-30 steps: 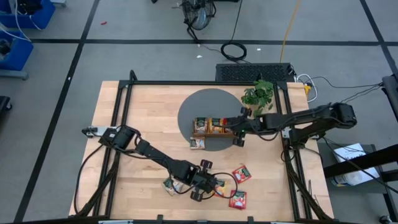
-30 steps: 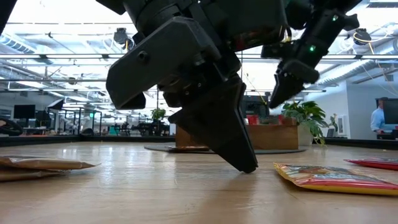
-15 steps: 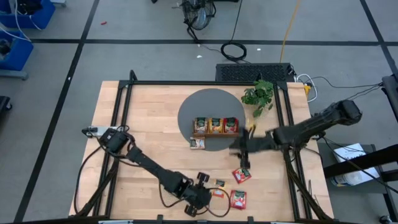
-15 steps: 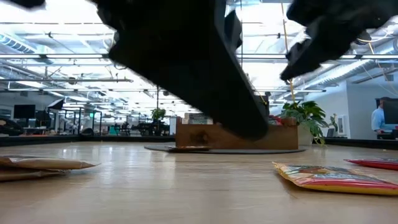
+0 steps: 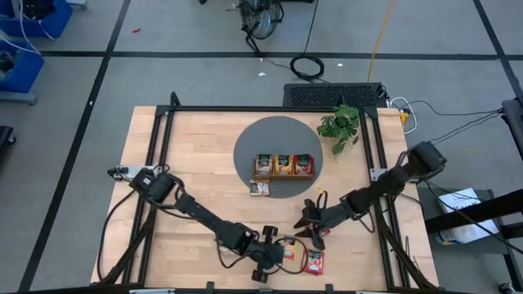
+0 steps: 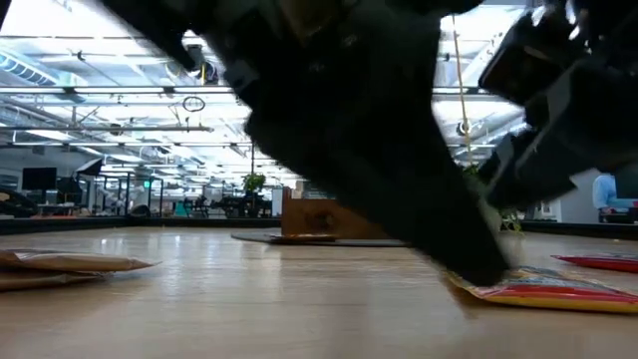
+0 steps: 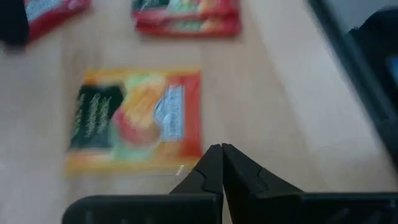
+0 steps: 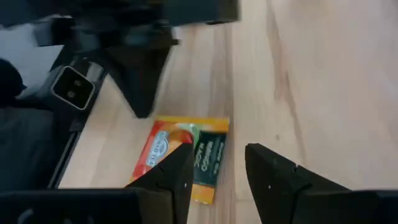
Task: Pick & Place Tea
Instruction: Put the orange tea packet into the middle section of the wooden organizer
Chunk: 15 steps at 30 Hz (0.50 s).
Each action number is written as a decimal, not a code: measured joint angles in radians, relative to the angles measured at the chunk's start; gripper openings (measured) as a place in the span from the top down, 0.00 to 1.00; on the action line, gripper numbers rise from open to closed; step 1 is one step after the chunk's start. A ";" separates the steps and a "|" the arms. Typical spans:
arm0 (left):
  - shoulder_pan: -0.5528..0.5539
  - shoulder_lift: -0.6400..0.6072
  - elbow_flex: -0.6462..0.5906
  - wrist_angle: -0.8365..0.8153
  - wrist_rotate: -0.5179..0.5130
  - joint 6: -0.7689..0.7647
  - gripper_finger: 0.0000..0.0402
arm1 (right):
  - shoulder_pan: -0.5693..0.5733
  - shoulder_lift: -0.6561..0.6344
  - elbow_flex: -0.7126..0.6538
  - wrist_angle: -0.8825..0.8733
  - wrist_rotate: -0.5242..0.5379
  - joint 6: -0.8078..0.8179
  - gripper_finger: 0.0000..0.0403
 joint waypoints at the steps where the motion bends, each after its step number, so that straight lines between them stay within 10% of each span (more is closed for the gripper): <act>1: 0.000 0.005 0.002 0.018 0.007 -0.005 0.98 | 0.000 0.017 0.000 0.012 -0.016 0.023 0.67; 15: 0.031 0.034 0.003 0.044 0.000 0.000 0.99 | -0.001 0.119 0.004 0.042 -0.056 0.130 0.62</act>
